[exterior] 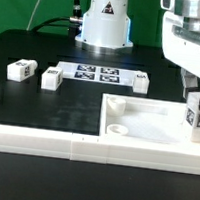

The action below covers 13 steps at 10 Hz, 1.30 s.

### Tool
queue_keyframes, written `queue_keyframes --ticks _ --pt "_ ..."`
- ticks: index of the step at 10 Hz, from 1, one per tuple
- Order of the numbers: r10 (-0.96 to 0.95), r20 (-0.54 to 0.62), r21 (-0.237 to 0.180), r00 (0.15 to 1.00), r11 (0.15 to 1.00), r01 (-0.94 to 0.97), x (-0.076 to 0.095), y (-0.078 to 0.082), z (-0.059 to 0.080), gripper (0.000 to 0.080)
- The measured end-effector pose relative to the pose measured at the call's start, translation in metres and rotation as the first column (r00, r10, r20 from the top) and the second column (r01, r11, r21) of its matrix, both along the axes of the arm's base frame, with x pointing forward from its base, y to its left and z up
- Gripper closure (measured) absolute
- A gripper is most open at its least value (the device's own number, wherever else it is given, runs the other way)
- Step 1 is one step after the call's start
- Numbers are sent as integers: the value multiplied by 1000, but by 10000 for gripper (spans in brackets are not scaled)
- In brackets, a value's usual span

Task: Assemble one leg

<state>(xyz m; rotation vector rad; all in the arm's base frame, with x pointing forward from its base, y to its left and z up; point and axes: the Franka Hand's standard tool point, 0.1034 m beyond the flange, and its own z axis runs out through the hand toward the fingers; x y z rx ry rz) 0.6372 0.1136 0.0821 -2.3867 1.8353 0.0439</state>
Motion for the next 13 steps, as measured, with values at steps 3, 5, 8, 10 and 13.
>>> queue_keyframes --ticks 3,5,8,10,13 --pt "138 11 -8 990 990 -138 -1 1 0 169" --pt "417 39 -34 908 909 -416 -1 2 0 155" --pt "729 26 -92 684 683 -724 -2 9 0 150" --pt "869 17 -117 495 493 -862 -3 8 -3 150" --pt "970 2 -142 242 240 -960 -3 8 -4 150"
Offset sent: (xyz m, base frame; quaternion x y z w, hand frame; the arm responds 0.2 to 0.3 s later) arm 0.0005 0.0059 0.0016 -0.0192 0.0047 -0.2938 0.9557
